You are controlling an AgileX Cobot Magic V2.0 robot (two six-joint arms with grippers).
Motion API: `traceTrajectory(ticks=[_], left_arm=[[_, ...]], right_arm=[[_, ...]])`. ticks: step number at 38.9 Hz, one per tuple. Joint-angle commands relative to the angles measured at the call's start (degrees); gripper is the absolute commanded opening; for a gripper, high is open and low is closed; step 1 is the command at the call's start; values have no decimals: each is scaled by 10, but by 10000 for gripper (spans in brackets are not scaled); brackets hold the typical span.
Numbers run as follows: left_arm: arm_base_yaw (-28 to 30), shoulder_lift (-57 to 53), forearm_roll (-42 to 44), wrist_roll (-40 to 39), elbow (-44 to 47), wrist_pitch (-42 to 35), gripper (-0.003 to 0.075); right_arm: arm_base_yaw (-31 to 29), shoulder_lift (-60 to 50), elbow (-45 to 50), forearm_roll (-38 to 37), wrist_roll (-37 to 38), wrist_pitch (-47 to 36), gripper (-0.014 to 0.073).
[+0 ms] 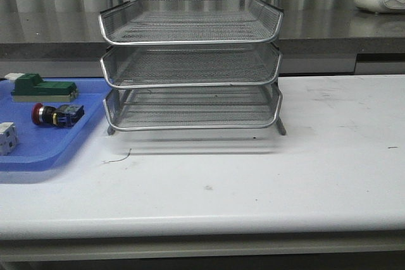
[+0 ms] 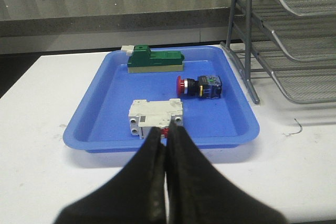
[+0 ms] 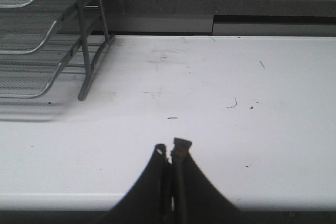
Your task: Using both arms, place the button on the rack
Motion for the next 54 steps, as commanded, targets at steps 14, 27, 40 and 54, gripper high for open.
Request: traceTrajectory(ticks=[14, 27, 40, 54], left_arm=[[2, -13, -5, -5, 5, -49, -19], [2, -13, -5, -5, 5, -49, -19], [2, -13, -5, -5, 5, -53, -19], [2, -13, -5, -5, 5, -268, -19]], right_arm=[[-3, -10, -2, -2, 1, -47, -62], [-3, -10, -2, -2, 1, -47, -62], [-3, -10, -2, -2, 1, -49, -62], [-3, -10, -37, 6, 1, -84, -62]])
